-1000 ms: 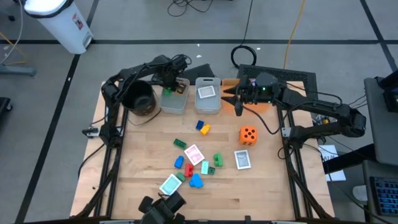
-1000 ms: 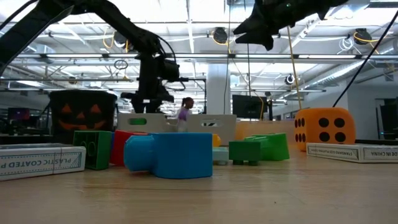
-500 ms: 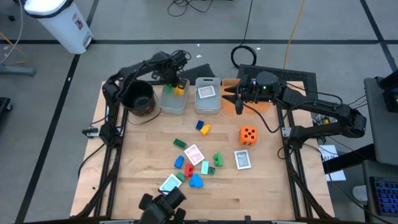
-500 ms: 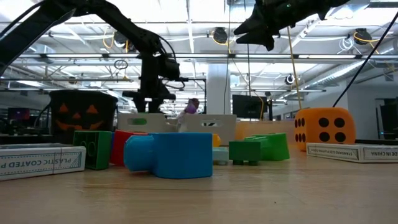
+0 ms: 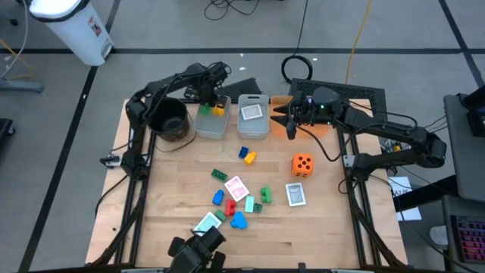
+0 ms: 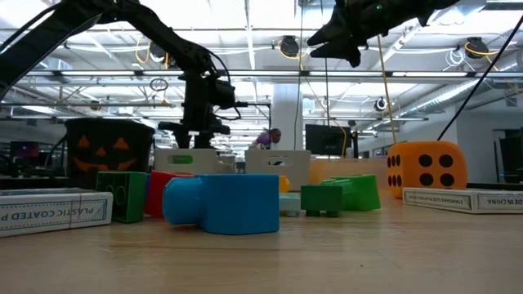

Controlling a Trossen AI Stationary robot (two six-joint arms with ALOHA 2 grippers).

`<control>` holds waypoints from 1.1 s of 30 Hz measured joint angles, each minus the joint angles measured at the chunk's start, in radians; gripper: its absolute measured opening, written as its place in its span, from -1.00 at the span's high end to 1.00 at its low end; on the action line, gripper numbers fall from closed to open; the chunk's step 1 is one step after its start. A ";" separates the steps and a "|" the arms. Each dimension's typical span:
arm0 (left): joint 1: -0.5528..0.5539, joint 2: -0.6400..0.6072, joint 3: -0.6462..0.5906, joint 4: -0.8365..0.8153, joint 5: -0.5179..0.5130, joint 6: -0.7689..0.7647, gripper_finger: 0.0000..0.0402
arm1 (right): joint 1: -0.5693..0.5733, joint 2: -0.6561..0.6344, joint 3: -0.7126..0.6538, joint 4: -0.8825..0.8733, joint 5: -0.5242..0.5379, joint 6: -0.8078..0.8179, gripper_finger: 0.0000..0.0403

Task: Pick & Place Toys
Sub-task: Put the green game piece into the left gray bin

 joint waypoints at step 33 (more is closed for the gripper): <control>-0.016 0.050 0.000 0.056 0.053 -0.021 0.34 | 0.000 0.001 0.000 -0.021 -0.026 0.000 0.17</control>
